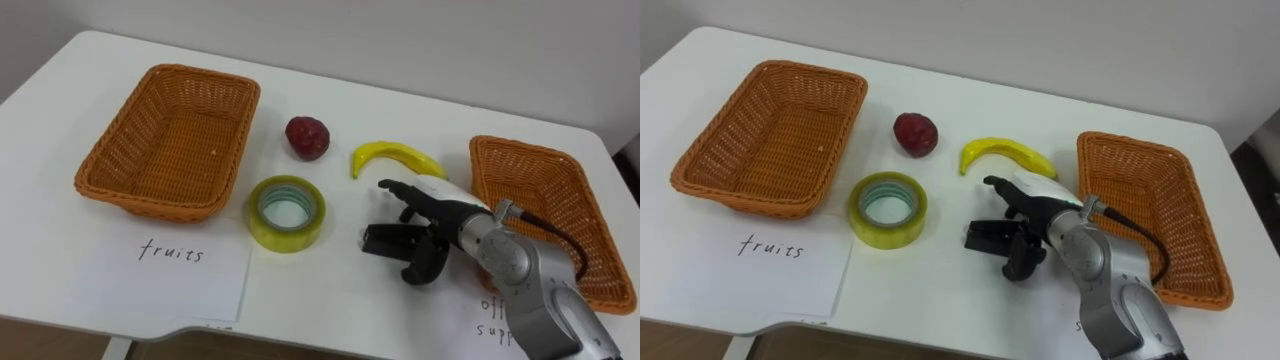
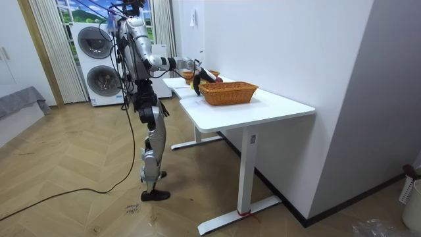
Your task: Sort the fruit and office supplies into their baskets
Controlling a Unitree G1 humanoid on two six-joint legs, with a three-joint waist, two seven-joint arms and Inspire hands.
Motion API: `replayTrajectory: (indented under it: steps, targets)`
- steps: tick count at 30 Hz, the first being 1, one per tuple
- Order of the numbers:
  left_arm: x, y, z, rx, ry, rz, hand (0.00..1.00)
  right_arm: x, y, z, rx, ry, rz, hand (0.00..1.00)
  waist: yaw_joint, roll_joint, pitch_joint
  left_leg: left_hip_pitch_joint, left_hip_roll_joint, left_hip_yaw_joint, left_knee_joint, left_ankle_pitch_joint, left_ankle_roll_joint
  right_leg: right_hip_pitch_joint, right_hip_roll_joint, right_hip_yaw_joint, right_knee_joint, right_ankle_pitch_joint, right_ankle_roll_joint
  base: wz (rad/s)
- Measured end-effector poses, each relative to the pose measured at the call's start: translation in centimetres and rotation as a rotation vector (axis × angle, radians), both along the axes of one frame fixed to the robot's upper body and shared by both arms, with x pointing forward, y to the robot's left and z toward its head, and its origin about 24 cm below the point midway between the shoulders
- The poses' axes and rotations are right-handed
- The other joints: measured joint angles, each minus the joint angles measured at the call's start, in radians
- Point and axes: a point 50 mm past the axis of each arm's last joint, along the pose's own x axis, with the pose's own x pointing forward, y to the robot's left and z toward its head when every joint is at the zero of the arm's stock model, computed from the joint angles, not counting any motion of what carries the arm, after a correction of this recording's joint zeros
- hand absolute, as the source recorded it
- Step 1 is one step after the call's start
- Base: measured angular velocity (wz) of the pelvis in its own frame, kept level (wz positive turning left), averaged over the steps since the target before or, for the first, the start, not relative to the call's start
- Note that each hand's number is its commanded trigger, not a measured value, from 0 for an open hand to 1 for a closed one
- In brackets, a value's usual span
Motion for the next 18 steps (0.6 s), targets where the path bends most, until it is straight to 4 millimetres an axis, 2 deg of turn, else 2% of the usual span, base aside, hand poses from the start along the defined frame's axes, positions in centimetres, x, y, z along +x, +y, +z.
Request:
replayTrajectory:
  steps: [1, 2, 14, 18]
  targets:
    - [0.02, 0.0, 0.01, 0.0, -0.001, 0.0, 0.0, 0.0, 0.0, 0.0, 0.0, 0.0, 0.0, 0.58, 0.0, 0.0, 0.0, 0.0, 0.0, 0.0, 0.0, 0.0, 0.0, 0.0, 0.0, 0.0, 0.0, 0.0, 0.0, 0.0]
    - [0.06, 0.0, 0.03, 0.0, -0.002, 0.0, 0.0, 0.0, 0.0, 0.0, 0.0, 0.0, 0.0, 1.0, 0.0, 0.0, 0.0, 0.0, 0.0, 0.0, 0.0, 0.0, 0.0, 0.0, 0.0, 0.0, 0.0, 0.0, 0.0, 0.0]
    - [0.18, 0.01, 0.08, 0.002, -0.003, -0.002, 0.0, 0.4, 0.02, -0.05, -0.005, -0.021, -0.016, 1.0, 0.005, -0.001, 0.0, -0.002, 0.0, 0.0, 0.0, 0.0, 0.0, 0.0, 0.0, 0.001, 0.0, 0.0, 0.0, 0.0]
    - [0.0, 0.03, 0.05, 0.001, 0.0, 0.003, 0.0, 0.63, -0.03, -0.05, -0.014, -0.026, -0.029, 1.0, 0.015, -0.007, -0.0045, -0.007, 0.0, -0.002, 0.0, 0.0, 0.0, 0.0, 0.0, -0.007, -0.002, 0.0, 0.0, 0.03]
